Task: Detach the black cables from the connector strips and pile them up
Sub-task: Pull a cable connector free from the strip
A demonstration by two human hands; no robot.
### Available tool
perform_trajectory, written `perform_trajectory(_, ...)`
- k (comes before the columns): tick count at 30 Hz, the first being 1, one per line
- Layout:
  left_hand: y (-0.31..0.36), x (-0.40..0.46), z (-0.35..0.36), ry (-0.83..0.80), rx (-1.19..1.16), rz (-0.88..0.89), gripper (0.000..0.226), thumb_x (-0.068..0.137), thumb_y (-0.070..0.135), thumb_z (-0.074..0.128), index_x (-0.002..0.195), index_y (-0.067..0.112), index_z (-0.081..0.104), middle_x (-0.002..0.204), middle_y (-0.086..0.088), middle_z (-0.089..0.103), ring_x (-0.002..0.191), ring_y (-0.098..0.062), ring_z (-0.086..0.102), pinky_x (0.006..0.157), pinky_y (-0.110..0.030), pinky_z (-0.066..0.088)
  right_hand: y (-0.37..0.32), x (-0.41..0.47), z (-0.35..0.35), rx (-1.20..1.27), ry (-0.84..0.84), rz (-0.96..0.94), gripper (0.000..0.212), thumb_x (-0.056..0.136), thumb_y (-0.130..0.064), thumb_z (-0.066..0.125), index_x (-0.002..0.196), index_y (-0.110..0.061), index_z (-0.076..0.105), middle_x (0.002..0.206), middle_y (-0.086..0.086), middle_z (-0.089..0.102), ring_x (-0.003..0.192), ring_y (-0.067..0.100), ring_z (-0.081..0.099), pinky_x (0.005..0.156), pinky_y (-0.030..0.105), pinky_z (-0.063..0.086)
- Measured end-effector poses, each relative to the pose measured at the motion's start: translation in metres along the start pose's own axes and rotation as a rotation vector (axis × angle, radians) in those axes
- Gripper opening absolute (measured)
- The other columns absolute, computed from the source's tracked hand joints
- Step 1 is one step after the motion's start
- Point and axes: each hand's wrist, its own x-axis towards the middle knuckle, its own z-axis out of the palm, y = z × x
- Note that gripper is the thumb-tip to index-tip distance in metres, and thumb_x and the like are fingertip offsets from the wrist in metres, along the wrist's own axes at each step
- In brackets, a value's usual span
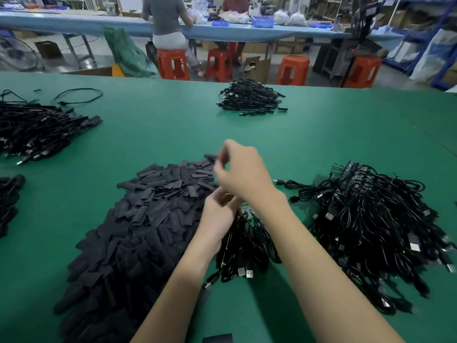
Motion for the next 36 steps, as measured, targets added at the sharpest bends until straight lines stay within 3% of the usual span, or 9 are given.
perform_trajectory(3, 0.003, 0.002, -0.004, -0.03, 0.002, 0.036, 0.004, 0.094, 0.01, 0.067, 0.09, 0.013, 0.067, 0.074, 0.002, 0.071, 0.054, -0.009, 0.052, 0.06, -0.022, 0.045, 0.042, -0.018, -0.018, 0.414, 0.192, 0.273, 0.015, 0.086, -0.02, 0.069, 0.077, -0.022, 0.057, 0.079, -0.002, 0.071, 0.072, 0.015, 0.062, 0.068, 0.026, 0.047)
perform_trajectory(7, 0.003, 0.002, -0.007, -0.062, -0.018, 0.038, 0.004, 0.093, 0.014, 0.069, 0.095, 0.01, 0.07, 0.078, 0.002, 0.073, 0.057, -0.008, 0.053, 0.073, -0.026, 0.047, 0.076, -0.042, -0.016, 0.988, 0.141, 0.418, 0.018, 0.088, -0.004, 0.073, 0.087, -0.016, 0.059, 0.094, 0.019, 0.076, 0.07, 0.015, 0.068, 0.063, 0.024, 0.051)
perform_trajectory(10, 0.004, 0.005, -0.013, -0.067, -0.023, 0.028, 0.004, 0.093, 0.016, 0.069, 0.095, 0.012, 0.07, 0.08, 0.002, 0.074, 0.06, -0.011, 0.055, 0.079, -0.032, 0.045, 0.089, -0.052, -0.009, 1.288, 0.058, 0.444, 0.025, 0.089, 0.006, 0.068, 0.105, -0.013, 0.064, 0.088, 0.006, 0.076, 0.079, 0.018, 0.074, 0.066, 0.02, 0.056)
perform_trajectory(17, 0.007, 0.008, -0.02, -0.1, -0.033, 0.025, 0.006, 0.092, 0.017, 0.072, 0.087, 0.022, 0.073, 0.082, 0.0, 0.074, 0.063, -0.011, 0.053, 0.071, -0.029, 0.044, 0.094, -0.054, -0.004, 1.193, -0.009, 0.468, 0.017, 0.093, -0.002, 0.067, 0.095, -0.016, 0.076, 0.088, -0.002, 0.073, 0.078, 0.011, 0.067, 0.069, 0.019, 0.051)
perform_trajectory(21, 0.007, 0.006, -0.017, -0.143, 0.018, 0.028, 0.001, 0.092, 0.015, 0.071, 0.091, 0.016, 0.072, 0.079, 0.001, 0.073, 0.06, -0.01, 0.053, 0.064, -0.022, 0.045, 0.095, -0.055, -0.003, 1.23, -0.031, 0.459, 0.019, 0.093, 0.0, 0.065, 0.098, -0.014, 0.076, 0.081, -0.001, 0.068, 0.071, 0.009, 0.062, 0.064, 0.018, 0.049)
perform_trajectory(25, 0.008, 0.004, -0.014, -0.178, 0.017, 0.032, 0.001, 0.093, 0.011, 0.069, 0.093, 0.011, 0.071, 0.076, 0.0, 0.071, 0.057, -0.008, 0.052, 0.056, -0.018, 0.046, 0.091, -0.053, -0.001, 1.334, -0.057, 0.426, 0.015, 0.091, -0.002, 0.068, 0.098, -0.013, 0.077, 0.094, 0.002, 0.072, 0.074, 0.01, 0.062, 0.063, 0.018, 0.049)
perform_trajectory(27, 0.008, 0.004, -0.014, -0.173, 0.013, 0.032, 0.002, 0.093, 0.011, 0.069, 0.093, 0.011, 0.07, 0.075, 0.001, 0.071, 0.057, -0.008, 0.052, 0.054, -0.017, 0.045, 0.089, -0.054, 0.0, 1.428, -0.06, 0.415, 0.013, 0.083, -0.01, 0.076, 0.096, -0.014, 0.078, 0.097, 0.005, 0.072, 0.074, 0.01, 0.063, 0.064, 0.018, 0.051)
perform_trajectory(32, 0.01, 0.006, -0.015, -0.166, -0.03, 0.012, 0.003, 0.093, 0.013, 0.069, 0.093, 0.014, 0.071, 0.076, 0.002, 0.071, 0.058, -0.008, 0.052, 0.056, -0.017, 0.045, 0.087, -0.054, 0.001, 1.512, 0.003, 0.417, 0.035, 0.058, -0.021, 0.089, 0.091, -0.016, 0.08, 0.095, 0.007, 0.073, 0.075, 0.01, 0.066, 0.067, 0.016, 0.054)
perform_trajectory(36, 0.011, 0.008, -0.018, -0.159, -0.059, -0.005, 0.004, 0.092, 0.014, 0.07, 0.091, 0.015, 0.073, 0.076, 0.002, 0.071, 0.059, -0.008, 0.052, 0.054, -0.015, 0.045, 0.088, -0.055, 0.001, 1.465, 0.075, 0.398, 0.029, 0.065, -0.016, 0.084, 0.093, -0.013, 0.078, 0.09, 0.006, 0.077, 0.075, 0.009, 0.069, 0.07, 0.016, 0.055)
